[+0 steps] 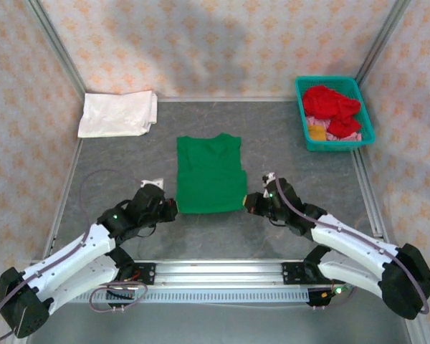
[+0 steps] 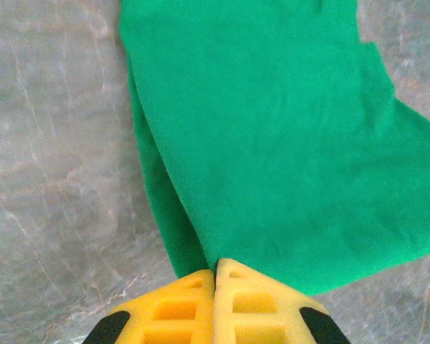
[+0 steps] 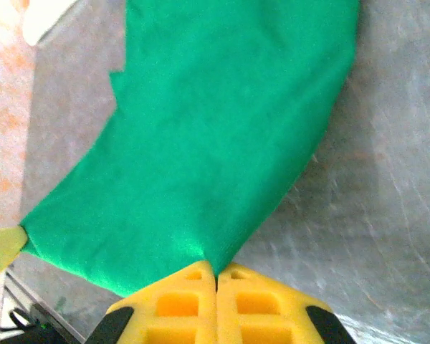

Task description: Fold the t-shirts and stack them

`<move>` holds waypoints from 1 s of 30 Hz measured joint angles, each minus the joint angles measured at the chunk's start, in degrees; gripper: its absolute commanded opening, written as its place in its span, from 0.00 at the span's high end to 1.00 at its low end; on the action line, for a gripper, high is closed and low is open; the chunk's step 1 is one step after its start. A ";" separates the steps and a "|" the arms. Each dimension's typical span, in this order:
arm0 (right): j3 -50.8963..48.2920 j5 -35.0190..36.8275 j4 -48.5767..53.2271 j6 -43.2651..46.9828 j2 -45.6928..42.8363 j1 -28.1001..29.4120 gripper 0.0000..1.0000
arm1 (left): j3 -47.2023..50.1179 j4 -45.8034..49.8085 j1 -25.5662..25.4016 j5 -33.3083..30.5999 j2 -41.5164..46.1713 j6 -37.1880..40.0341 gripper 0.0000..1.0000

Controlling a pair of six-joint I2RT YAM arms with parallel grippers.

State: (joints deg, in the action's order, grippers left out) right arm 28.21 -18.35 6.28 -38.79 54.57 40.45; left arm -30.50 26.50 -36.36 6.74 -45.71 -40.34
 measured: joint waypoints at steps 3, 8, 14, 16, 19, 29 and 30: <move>7.82 1.86 2.91 1.42 1.64 -0.79 1.00 | -5.35 0.35 1.92 -1.07 -1.44 1.20 1.00; 18.29 1.86 3.61 4.35 10.64 -5.86 1.00 | -11.80 -1.49 10.62 0.90 -8.04 3.39 1.00; 26.47 0.11 4.48 7.65 24.24 -11.13 1.00 | -20.87 -1.95 15.56 3.08 -20.87 8.44 1.00; 28.92 -0.63 4.50 8.50 27.98 -12.37 1.00 | -23.30 -2.54 16.98 3.82 -24.26 9.73 1.00; 32.26 -1.92 4.39 9.33 32.61 -13.75 1.00 | -26.51 -3.17 19.04 4.72 -29.24 11.61 1.00; 43.12 -4.72 4.52 11.02 42.40 -17.94 1.00 | -40.04 -2.93 22.16 5.51 -41.81 15.98 1.00; 44.44 -5.07 4.55 11.23 43.54 -18.36 1.00 | -41.51 -2.95 22.45 5.51 -42.97 16.41 1.00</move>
State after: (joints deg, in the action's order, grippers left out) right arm 72.64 -23.42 10.83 -27.55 98.10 22.09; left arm -72.01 23.55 -13.91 12.25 -88.68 -23.92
